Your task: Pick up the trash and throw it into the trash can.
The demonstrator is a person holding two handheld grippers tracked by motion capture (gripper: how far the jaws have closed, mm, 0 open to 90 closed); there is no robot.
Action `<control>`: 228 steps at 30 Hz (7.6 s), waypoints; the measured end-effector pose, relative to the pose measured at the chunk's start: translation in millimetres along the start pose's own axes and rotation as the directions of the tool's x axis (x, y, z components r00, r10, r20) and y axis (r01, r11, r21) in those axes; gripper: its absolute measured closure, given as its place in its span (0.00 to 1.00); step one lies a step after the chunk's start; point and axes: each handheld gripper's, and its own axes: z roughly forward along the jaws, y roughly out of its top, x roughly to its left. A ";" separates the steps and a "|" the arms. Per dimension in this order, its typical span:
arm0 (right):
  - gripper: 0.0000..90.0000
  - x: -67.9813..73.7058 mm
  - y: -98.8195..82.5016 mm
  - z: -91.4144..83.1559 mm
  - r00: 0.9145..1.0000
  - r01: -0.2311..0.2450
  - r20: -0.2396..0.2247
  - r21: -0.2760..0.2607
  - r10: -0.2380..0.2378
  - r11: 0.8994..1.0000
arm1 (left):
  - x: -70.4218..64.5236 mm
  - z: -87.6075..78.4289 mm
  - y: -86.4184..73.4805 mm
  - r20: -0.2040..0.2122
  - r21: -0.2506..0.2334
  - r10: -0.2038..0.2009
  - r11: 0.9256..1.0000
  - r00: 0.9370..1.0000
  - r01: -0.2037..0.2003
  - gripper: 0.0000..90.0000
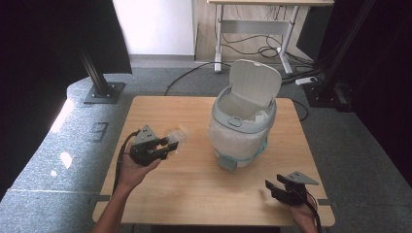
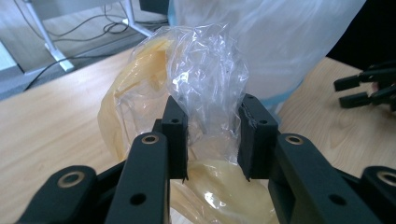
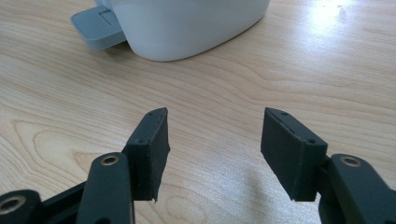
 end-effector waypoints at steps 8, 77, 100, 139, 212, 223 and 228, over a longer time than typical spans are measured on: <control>0.46 -1.6 -0.9 -1.3 1.000 -0.005 0.005 0.000 0.005 1.000 | -14.0 -2.4 32.3 0.023 -0.023 0.057 0.998 0.998 -0.057 0.74; 0.46 -4.5 -5.4 3.3 1.000 -0.011 0.004 0.035 0.011 0.999 | -14.0 43.8 111.8 0.179 -0.105 0.056 0.994 0.982 -0.038 0.74; 0.46 -7.1 -7.2 2.7 1.000 -0.015 0.017 0.038 0.014 0.999 | -17.2 75.7 128.9 0.194 -0.090 0.068 0.995 0.979 -0.051 0.74; 0.46 -9.3 -10.0 0.8 0.999 -0.026 0.021 0.041 0.025 0.999 | -22.2 109.2 159.8 0.223 -0.098 0.083 0.993 0.971 -0.062 0.73; 0.43 -15.3 -1.8 -8.2 0.999 -0.043 0.017 0.006 0.043 0.999 | -16.3 37.5 33.4 0.150 -0.085 0.045 0.996 0.988 -0.032 0.25; 0.43 -16.9 -1.2 -5.9 0.999 -0.043 0.016 0.008 0.043 0.999 | -26.2 27.8 -12.0 0.137 -0.063 0.034 0.998 0.990 -0.026 0.24; 0.43 -17.2 0.0 -6.8 0.999 -0.045 0.016 0.003 0.045 0.999 | -23.2 28.4 -26.6 0.134 -0.047 0.016 0.999 0.991 -0.009 0.24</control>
